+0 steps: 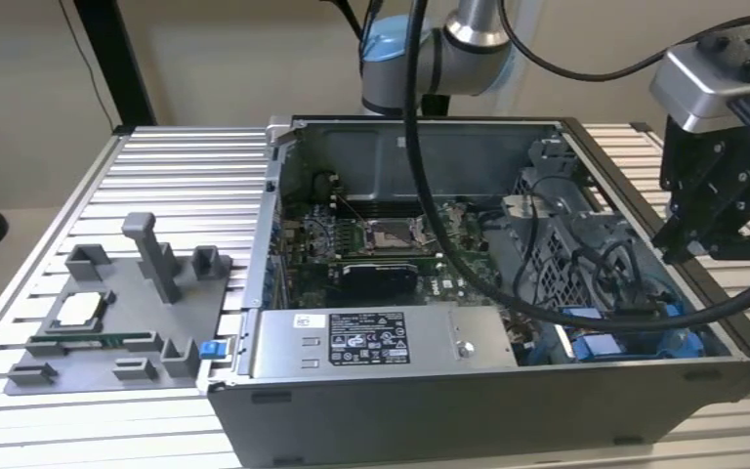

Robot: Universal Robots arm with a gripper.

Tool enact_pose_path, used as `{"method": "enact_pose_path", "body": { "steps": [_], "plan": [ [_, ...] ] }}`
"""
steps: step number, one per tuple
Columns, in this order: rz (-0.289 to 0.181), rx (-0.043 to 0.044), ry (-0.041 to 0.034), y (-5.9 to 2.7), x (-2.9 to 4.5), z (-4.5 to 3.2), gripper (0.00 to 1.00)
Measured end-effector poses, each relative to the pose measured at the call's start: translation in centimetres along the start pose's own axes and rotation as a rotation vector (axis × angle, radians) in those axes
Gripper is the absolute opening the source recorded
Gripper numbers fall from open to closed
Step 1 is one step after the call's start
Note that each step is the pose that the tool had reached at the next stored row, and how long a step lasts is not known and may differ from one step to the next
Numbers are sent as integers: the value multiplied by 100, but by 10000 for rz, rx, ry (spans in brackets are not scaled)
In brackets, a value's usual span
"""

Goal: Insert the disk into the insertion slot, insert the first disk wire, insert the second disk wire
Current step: 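Insert the second disk wire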

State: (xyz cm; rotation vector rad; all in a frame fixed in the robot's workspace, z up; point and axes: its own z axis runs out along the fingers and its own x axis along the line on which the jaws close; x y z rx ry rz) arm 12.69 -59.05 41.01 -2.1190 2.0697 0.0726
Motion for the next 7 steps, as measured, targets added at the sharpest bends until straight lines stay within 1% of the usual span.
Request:
{"method": "enact_pose_path", "body": {
  "steps": [2,7],
  "plan": [
    [0,0,-3,-2,-2,-16,100],
    [0,0,-2,-2,-3,-20,100]
  ]
}}
